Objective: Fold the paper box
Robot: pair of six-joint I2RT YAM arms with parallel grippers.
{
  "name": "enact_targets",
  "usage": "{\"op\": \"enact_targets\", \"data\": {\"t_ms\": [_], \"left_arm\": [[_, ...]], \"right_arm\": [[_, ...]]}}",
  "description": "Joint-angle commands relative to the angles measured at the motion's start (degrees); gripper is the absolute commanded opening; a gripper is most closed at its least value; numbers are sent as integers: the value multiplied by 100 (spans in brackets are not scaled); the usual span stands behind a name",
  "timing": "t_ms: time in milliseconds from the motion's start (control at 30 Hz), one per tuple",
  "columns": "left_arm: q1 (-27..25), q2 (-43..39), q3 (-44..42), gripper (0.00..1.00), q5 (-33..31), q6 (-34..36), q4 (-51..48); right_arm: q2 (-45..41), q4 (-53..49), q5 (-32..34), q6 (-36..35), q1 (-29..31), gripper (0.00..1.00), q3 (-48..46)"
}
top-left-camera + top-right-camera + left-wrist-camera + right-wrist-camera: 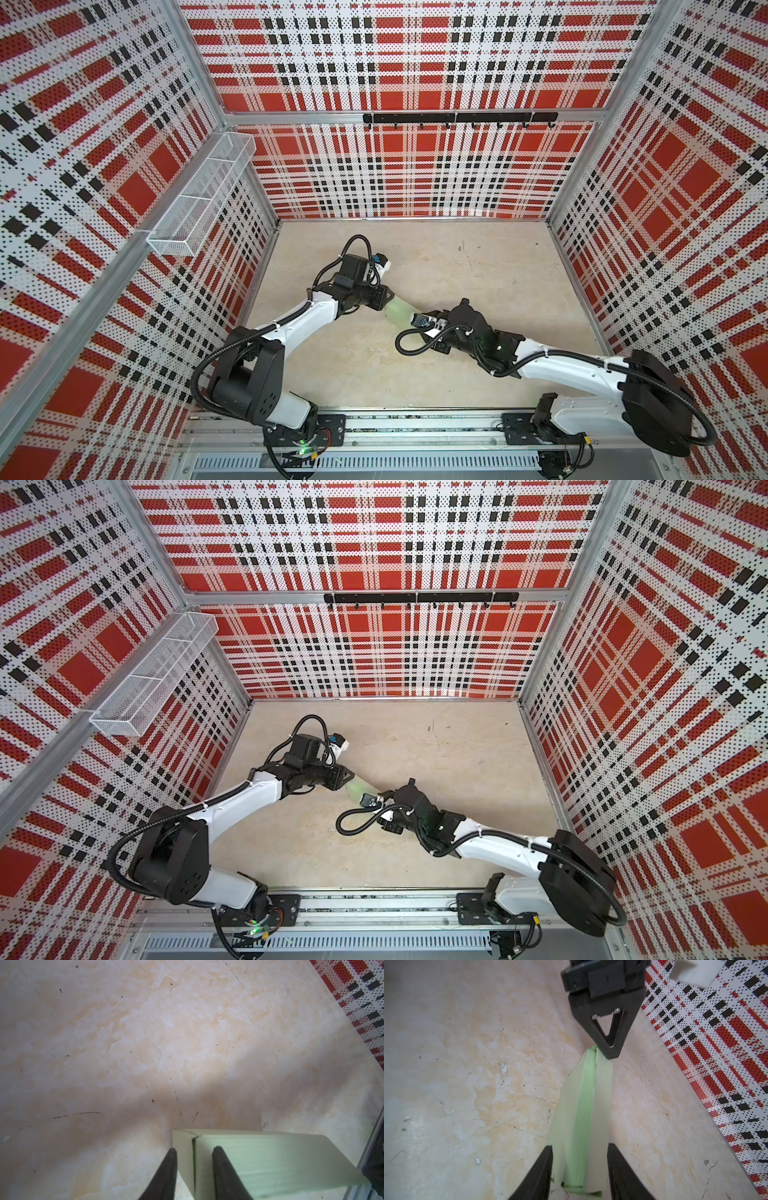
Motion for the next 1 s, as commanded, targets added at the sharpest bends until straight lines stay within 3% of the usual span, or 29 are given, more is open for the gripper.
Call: {"op": "enact_targets", "data": {"t_ms": [0, 133, 300, 967], "left_arm": [[-28, 137, -77, 32, -155, 86, -181], [-36, 133, -92, 32, -149, 96, -165], [-76, 136, -107, 32, -173, 133, -143], [-142, 132, -112, 33, -249, 193, -114]], "right_arm": [[-357, -4, -263, 254, 39, 40, 110], [-428, -47, -248, 524, -64, 30, 152], [-377, 305, -813, 1180, -515, 14, 48], [532, 833, -1249, 1566, -632, 9, -237]]}}
